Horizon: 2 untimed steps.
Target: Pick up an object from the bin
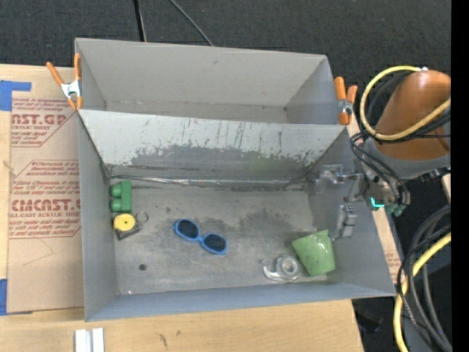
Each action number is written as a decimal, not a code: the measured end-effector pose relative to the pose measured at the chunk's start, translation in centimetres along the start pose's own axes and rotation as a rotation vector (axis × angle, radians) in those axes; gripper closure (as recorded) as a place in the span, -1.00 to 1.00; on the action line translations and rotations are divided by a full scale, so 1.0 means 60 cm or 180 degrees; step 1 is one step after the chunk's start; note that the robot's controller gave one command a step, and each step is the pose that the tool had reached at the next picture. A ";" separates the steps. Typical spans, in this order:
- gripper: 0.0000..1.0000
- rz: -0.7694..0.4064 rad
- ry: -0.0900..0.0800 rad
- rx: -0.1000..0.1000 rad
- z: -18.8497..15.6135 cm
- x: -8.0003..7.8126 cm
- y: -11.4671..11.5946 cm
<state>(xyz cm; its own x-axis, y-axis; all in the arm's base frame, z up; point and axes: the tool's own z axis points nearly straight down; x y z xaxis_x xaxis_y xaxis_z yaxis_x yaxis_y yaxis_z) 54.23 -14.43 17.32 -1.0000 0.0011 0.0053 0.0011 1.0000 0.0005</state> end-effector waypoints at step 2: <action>1.00 -0.0600 -0.0052 0.0033 0.162 0.051 -0.024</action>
Offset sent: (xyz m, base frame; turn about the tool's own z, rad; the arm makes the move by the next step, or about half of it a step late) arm -0.0354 -0.0105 -0.1032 -0.1903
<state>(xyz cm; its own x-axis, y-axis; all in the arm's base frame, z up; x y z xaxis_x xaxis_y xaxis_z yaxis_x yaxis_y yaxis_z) 51.14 -15.87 7.64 -0.9824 -0.1864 -0.0100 -0.1863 0.9824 -0.0102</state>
